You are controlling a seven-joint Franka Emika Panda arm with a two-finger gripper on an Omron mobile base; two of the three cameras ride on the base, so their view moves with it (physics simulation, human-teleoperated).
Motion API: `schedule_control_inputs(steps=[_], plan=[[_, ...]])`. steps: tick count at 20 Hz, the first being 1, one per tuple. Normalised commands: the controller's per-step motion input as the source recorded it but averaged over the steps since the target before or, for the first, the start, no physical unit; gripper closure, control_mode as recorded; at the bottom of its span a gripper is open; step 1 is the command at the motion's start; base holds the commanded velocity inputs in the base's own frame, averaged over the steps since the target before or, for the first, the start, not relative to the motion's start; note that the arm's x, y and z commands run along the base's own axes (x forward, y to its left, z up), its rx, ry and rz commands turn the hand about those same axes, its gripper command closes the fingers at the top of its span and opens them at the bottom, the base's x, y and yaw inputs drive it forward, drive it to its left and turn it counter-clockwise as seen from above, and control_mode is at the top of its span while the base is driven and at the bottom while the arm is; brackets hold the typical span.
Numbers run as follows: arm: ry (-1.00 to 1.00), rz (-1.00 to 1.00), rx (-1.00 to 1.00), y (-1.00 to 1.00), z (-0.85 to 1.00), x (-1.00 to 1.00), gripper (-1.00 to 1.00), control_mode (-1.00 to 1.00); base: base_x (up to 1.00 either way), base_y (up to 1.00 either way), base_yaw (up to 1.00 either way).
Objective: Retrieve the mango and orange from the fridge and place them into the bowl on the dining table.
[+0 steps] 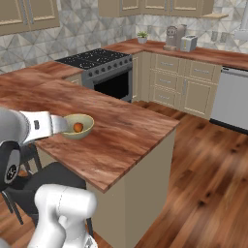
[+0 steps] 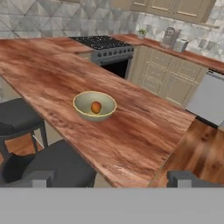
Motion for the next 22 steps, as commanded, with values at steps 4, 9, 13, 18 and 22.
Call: schedule_control_inputs(steps=[4, 9, 13, 18, 22], plan=[[0.00, -0.12, 0.00, 0.00, 0.00, -0.11, -1.00, 1.00, -0.07, 0.00, -0.03], [0.00, 0.00, 0.00, 0.00, 0.00, 0.00, -1.00, 1.00, -0.58, -0.45, -0.16], [0.00, 0.00, 0.00, 0.00, 0.00, 0.00, -1.00, 1.00, -0.45, -0.79, -0.19], [0.00, 0.00, 0.00, 0.00, 0.00, 0.00, -1.00, 1.00, 0.00, -0.96, -0.16], [0.00, 0.00, 0.00, 0.00, 0.00, 0.00, -1.00, 1.00, 0.42, -1.00, -0.21]])
